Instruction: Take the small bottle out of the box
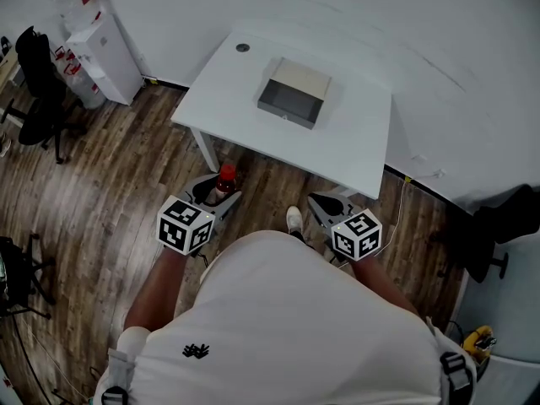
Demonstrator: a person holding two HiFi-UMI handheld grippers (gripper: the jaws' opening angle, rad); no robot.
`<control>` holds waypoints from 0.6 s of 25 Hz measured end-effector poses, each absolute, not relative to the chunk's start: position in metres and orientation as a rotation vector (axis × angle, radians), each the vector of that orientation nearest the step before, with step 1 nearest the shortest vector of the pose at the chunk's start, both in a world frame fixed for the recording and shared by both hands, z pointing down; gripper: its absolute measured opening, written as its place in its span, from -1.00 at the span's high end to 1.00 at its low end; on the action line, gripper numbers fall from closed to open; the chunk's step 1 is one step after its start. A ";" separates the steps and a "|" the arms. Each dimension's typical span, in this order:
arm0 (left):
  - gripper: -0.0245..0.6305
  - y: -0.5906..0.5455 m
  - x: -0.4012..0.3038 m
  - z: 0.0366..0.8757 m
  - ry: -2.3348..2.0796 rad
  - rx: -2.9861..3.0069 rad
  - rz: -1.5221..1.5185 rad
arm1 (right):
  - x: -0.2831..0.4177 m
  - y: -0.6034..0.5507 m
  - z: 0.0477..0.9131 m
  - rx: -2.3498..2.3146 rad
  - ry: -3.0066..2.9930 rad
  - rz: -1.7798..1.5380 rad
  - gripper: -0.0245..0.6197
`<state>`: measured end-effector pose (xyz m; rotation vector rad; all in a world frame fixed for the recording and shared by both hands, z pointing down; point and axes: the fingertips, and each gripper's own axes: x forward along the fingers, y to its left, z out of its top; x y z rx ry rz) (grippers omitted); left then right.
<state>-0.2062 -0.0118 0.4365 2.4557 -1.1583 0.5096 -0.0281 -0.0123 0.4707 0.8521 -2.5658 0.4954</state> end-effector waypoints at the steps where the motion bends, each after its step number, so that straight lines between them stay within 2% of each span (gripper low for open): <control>1: 0.23 -0.011 -0.207 0.436 -1.160 2.456 0.510 | -0.028 -0.012 0.470 0.854 -2.568 0.496 0.90; 15: 0.23 -0.010 -0.210 0.439 -1.154 2.457 0.520 | -0.030 -0.009 0.469 0.882 -2.590 0.497 0.90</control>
